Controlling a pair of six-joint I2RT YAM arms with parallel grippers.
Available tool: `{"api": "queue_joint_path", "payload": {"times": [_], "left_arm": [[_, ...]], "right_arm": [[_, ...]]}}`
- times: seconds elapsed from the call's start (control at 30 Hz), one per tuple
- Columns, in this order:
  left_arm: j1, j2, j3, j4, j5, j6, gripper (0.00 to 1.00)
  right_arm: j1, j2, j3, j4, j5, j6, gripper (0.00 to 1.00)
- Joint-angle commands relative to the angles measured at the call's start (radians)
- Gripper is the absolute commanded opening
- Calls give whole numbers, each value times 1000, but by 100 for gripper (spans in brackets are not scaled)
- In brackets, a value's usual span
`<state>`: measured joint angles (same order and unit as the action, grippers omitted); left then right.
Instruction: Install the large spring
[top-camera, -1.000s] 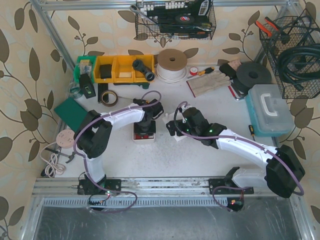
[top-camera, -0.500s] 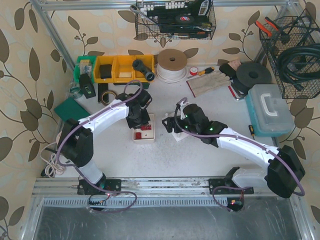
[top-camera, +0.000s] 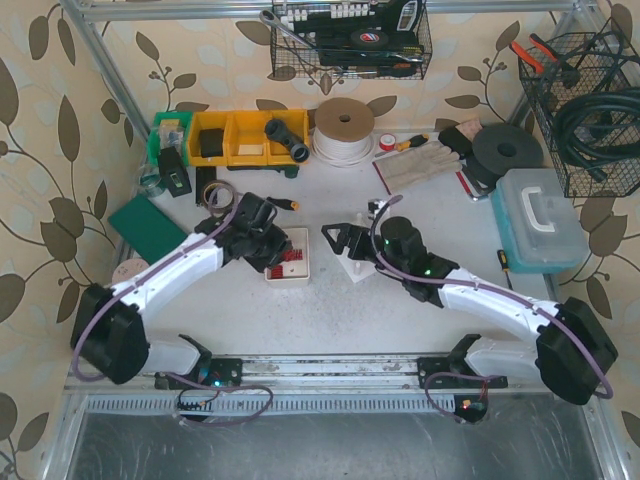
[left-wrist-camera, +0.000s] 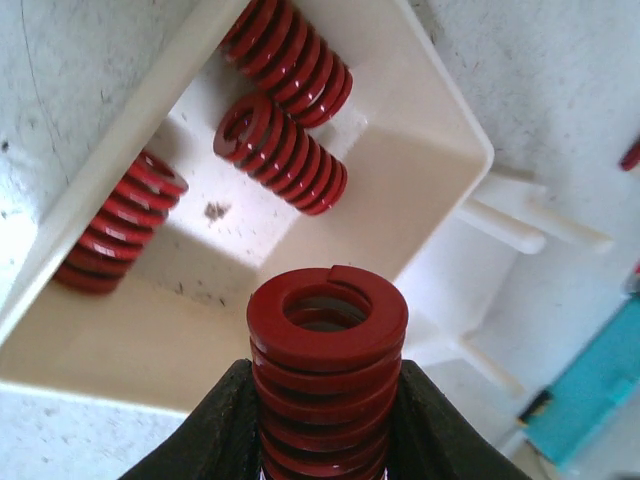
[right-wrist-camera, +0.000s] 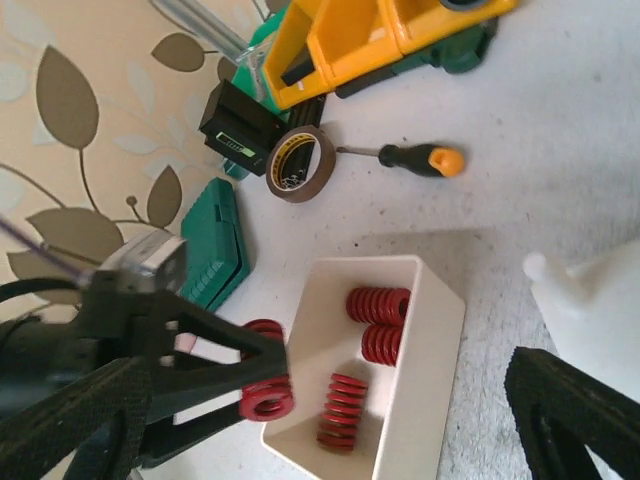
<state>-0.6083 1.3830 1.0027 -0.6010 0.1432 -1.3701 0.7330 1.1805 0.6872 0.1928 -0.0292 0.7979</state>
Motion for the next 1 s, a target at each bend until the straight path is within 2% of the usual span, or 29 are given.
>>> {"api": "queue_joint_path", "payload": {"times": [0.0,0.33,0.6,0.97], "left_arm": [[3,-124,-65,196,31,-259,0],[4,-212,-53,188,11,-327,0],[4,-195,0,191,14,-331,0],[3,-181,25,196,41,-325,0]], "right_arm": [[7,20,-109,276,34,233,95],[106,83,-10,236,46,172,89],[173,137,48,202,58,112,85],[197,186,52,247,83,97,69]]}}
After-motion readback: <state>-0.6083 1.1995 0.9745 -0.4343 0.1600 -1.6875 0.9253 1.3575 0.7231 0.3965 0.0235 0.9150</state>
